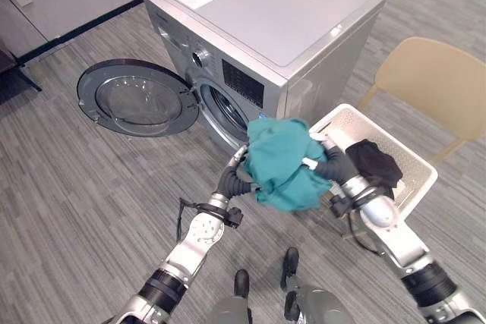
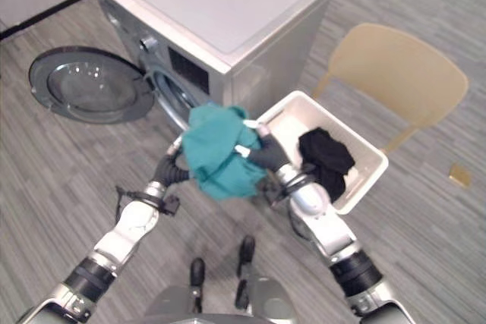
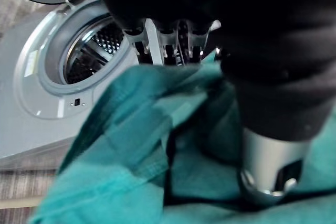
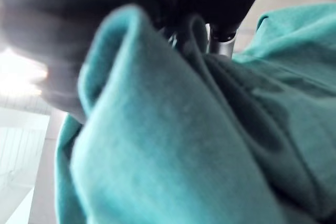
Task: Grab the laundry basket,head to the washer,open it,put in the laundry and shut it.
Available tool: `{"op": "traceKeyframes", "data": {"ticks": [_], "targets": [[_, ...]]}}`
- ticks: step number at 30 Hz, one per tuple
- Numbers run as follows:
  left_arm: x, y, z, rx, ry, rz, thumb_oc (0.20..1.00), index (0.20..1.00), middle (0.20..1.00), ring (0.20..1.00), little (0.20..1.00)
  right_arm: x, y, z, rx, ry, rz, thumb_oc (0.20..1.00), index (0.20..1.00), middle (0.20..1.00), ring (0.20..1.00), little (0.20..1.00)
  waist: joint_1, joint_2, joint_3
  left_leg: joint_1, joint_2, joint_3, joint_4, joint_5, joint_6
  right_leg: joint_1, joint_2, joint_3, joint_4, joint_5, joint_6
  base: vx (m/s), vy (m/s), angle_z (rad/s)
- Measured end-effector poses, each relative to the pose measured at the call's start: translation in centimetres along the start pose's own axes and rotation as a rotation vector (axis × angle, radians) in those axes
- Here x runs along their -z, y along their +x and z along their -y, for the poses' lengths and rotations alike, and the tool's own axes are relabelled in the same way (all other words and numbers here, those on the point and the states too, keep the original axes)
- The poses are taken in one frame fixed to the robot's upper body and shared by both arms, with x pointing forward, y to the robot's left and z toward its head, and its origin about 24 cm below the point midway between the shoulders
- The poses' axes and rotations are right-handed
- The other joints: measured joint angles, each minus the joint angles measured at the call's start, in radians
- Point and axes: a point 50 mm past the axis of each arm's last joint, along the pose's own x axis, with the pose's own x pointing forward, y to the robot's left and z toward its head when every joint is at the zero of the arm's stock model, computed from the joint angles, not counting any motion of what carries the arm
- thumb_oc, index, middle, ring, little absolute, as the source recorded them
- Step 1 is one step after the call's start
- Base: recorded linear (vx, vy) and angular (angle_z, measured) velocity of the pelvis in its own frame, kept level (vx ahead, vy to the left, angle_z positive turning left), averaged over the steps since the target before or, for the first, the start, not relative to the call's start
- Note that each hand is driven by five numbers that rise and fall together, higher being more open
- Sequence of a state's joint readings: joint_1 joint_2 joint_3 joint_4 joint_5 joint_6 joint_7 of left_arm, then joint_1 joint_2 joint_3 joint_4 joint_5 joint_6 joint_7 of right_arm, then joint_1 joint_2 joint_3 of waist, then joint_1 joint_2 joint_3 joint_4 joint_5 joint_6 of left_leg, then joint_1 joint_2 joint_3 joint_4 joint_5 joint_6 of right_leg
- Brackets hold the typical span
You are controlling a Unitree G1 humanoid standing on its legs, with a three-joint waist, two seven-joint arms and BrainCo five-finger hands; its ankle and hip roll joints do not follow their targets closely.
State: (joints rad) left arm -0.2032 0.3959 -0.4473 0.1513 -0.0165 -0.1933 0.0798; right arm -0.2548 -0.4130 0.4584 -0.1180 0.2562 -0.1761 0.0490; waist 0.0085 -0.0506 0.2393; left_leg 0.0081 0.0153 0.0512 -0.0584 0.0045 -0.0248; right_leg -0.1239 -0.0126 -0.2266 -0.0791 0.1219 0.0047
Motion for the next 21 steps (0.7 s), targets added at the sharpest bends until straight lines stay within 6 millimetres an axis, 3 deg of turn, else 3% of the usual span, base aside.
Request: {"op": "traceKeyframes", "data": {"ticks": [2, 3, 6, 7, 8, 9, 10, 11, 16, 19, 21], "targets": [[-1.0, 0.2, 0.1, 0.003, 0.000, 0.043, 1.000, 1.000, 1.000, 1.000, 1.000, -0.2, 1.1, -0.9, -0.022, 0.048, 0.021, 0.200, 0.200, 0.200, 0.200, 0.200, 0.009, 0.009, -0.038, 0.004, 0.004, 0.022, -0.028, 0.034, 0.028, -0.037, -0.011, 0.003, 0.069, -0.005, 0.006, 0.07, 0.088, 0.09], [-1.0, 0.1, 0.2, 0.010, 0.007, 0.045, 1.000, 1.000, 1.000, 1.000, 1.000, -0.2, 1.3, -1.0, -0.017, 0.069, 0.020, 0.200, 0.200, 0.200, 0.200, 0.200, 0.012, 0.000, -0.046, 0.014, -0.003, 0.021, -0.022, 0.034, 0.028, -0.034, -0.026, 0.015, 0.115, -0.010, 0.002, 0.07, 0.082, 0.15], [-1.4, 0.5, 0.2, 0.011, 0.070, 0.061, 1.000, 1.000, 1.000, 1.000, 1.000, 0.5, 2.3, -2.6, -0.022, 0.195, 0.010, 0.200, 0.200, 0.200, 0.200, 0.200, 0.024, -0.005, -0.077, 0.025, -0.008, 0.023, -0.022, 0.043, 0.021, -0.009, -0.022, 0.029, 0.079, -0.008, 0.001, 0.04, 0.067, 0.03], [-1.8, 0.9, 0.2, -0.006, 0.071, 0.077, 0.551, 0.551, 0.551, 0.551, 0.551, 0.7, 2.5, -3.4, -0.027, 0.261, 0.001, 0.200, 0.200, 0.200, 0.200, 0.200, 0.022, -0.005, -0.078, 0.034, -0.012, 0.023, -0.022, 0.043, 0.021, 0.011, -0.021, 0.031, 0.052, 0.005, 0.004, 0.03, 0.054, -0.07], [-1.8, 1.0, 0.1, -0.015, 0.072, 0.079, 0.200, 0.200, 0.200, 0.200, 0.200, 0.7, 2.5, -3.5, -0.027, 0.274, -0.003, 0.200, 0.200, 0.200, 0.200, 0.200, 0.022, -0.004, -0.079, 0.036, -0.013, 0.026, -0.022, 0.042, 0.021, 0.015, -0.021, 0.035, 0.044, 0.012, 0.001, 0.02, 0.044, -0.07], [-1.9, 1.0, 0.2, -0.021, 0.067, 0.080, 0.200, 0.200, 0.200, 0.200, 0.200, 0.7, 2.5, -3.6, -0.024, 0.290, -0.004, 0.319, 0.319, 0.319, 0.319, 0.319, 0.021, -0.004, -0.079, 0.039, -0.015, 0.026, -0.022, 0.042, 0.020, 0.021, -0.021, 0.037, 0.035, 0.015, 0.000, 0.02, 0.043, -0.05], [-1.8, 1.0, 0.2, -0.024, 0.069, 0.076, 0.200, 0.200, 0.200, 0.200, 0.200, 0.9, 2.4, -3.7, -0.019, 0.314, -0.014, 0.583, 0.583, 0.583, 0.583, 0.583, 0.020, -0.004, -0.079, 0.043, -0.018, 0.026, -0.022, 0.041, 0.020, 0.029, -0.021, 0.039, 0.027, 0.019, 0.000, 0.02, 0.038, -0.04], [-1.5, 1.0, 0.2, -0.029, 0.068, 0.061, 0.200, 0.200, 0.200, 0.200, 0.200, 1.7, 2.0, -3.7, 0.001, 0.363, -0.045, 1.000, 1.000, 1.000, 1.000, 1.000, 0.020, -0.003, -0.085, 0.051, -0.019, 0.027, -0.022, 0.039, 0.017, 0.044, -0.021, 0.041, 0.010, 0.026, 0.000, 0.01, 0.038, -0.04], [-0.2, 0.5, 0.1, -0.065, 0.053, -0.006, 0.200, 0.200, 0.200, 0.200, 0.200, 3.1, 0.6, -3.7, 0.024, 0.411, -0.117, 1.000, 1.000, 1.000, 1.000, 1.000, 0.020, -0.001, -0.094, 0.057, -0.020, 0.033, -0.022, 0.036, 0.016, 0.053, -0.020, 0.044, 0.001, 0.029, 0.002, 0.02, 0.021, -0.03], [1.8, -1.5, -0.8, -0.146, 0.014, -0.094, 0.200, 0.200, 0.200, 0.200, 0.200, 4.6, -1.4, -3.5, 0.029, 0.409, -0.208, 1.000, 1.000, 1.000, 1.000, 1.000, 0.020, -0.003, -0.101, 0.072, -0.016, 0.048, -0.023, 0.024, 0.018, 0.064, -0.017, 0.054, 0.000, 0.026, 0.006, 0.03, 0.010, -0.12], [3.3, -3.5, -1.5, -0.203, -0.013, -0.170, 0.200, 0.200, 0.200, 0.200, 0.200, 5.7, -3.5, -2.2, 0.110, 0.403, -0.270, 1.000, 1.000, 1.000, 1.000, 1.000, 0.021, -0.001, -0.110, 0.073, -0.017, 0.050, -0.024, 0.024, 0.020, 0.064, -0.018, 0.057, 0.000, 0.027, 0.007, 0.03, -0.002, -0.06]]}}
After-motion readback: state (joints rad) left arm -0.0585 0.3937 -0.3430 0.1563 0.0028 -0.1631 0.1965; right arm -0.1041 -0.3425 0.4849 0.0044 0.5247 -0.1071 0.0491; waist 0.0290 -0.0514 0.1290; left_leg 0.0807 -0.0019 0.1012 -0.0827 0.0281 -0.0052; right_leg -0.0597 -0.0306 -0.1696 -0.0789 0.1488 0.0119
